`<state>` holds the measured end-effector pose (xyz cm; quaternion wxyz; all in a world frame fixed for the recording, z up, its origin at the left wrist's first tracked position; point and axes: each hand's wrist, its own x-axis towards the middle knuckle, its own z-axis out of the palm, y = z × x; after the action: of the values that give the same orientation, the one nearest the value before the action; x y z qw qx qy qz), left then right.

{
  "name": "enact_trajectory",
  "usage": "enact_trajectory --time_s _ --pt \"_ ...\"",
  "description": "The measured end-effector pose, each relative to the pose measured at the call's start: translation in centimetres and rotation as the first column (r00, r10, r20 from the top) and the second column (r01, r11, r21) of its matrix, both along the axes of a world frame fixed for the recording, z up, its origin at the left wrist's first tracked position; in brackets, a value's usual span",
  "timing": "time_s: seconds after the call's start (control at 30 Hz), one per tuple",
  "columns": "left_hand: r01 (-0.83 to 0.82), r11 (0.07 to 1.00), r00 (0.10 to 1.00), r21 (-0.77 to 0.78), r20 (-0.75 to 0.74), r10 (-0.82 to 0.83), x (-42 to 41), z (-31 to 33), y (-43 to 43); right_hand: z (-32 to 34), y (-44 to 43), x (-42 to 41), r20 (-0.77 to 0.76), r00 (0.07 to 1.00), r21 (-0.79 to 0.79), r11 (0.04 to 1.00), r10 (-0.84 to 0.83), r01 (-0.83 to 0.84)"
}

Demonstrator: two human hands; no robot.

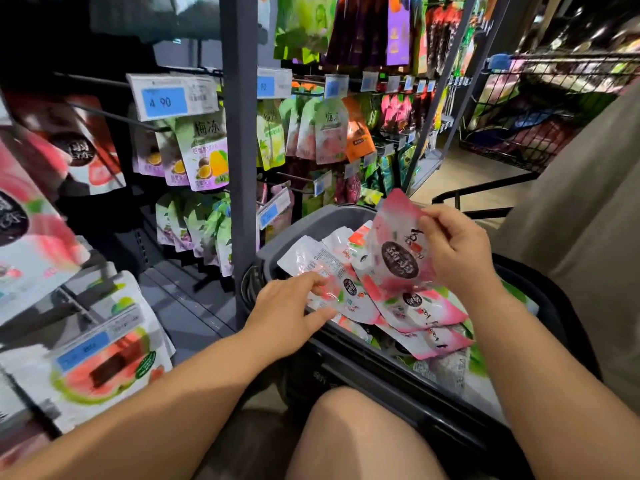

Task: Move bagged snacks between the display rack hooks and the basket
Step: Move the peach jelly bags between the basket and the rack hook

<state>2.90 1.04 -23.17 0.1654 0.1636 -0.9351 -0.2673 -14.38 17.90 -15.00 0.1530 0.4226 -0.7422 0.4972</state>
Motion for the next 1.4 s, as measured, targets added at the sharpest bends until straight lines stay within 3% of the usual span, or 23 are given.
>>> enact_trajectory --time_s 0.1,0.17,0.23,0.33,0.5,0.7,0.77,0.87,0.97,1.07,1.4 --pt "0.012 0.997 1.0 0.072 -0.004 -0.012 0.3 -0.1 -0.1 1.3 -0.5 0.6 -0.045 0.997 0.059 0.997 0.057 -0.054" --pt "0.008 0.98 0.999 0.2 -0.044 0.001 0.4 -0.2 -0.3 2.0 -1.2 1.2 -0.072 0.991 0.108 0.989 0.11 -0.102" --pt "0.0 0.944 0.995 0.33 -0.09 0.032 0.6 0.1 -0.4 2.9 -1.9 2.2 -0.084 0.977 0.131 0.974 0.197 -0.185" --pt "-0.017 0.913 0.983 0.408 -0.159 0.089 0.7 1.0 -0.2 4.6 -2.9 3.5 -0.085 0.947 0.188 0.939 0.308 -0.289" --pt "0.044 0.809 0.976 0.587 -0.197 0.09 0.9 2.0 -0.8 6.8 -4.6 4.8 -0.077 0.922 0.204 0.912 0.378 -0.357" --pt "0.115 0.74 0.979 0.663 -0.201 0.028 1.4 2.1 0.0 5.8 -5.4 4.1 0.041 0.953 0.147 0.941 0.301 -0.304" --pt "0.102 0.732 0.975 0.674 -0.212 0.059 1.4 2.0 -0.1 5.1 -4.6 2.8 0.152 0.957 0.111 0.957 0.248 -0.266" --pt "0.081 0.676 0.954 0.733 -0.253 0.16 1.5 1.9 -0.4 2.8 -2.4 0.2 0.293 0.946 0.199 0.959 0.137 -0.2" --pt "0.12 0.547 0.928 0.828 -0.289 0.235 1.5 1.8 -0.7 -0.7 1.0 -2.3 0.379 0.926 0.427 0.887 0.004 -0.179" --pt "0.171 0.458 0.911 0.873 -0.317 0.264 1.4 1.7 -0.8 -3.1 3.6 -3.8 0.422 0.901 0.646 0.729 -0.097 -0.224" --pt "0.195 0.489 0.91 0.85 -0.343 0.234 1.4 1.6 -0.4 -5.1 4.9 -6.0 0.522 0.851 0.734 0.537 -0.057 -0.415"
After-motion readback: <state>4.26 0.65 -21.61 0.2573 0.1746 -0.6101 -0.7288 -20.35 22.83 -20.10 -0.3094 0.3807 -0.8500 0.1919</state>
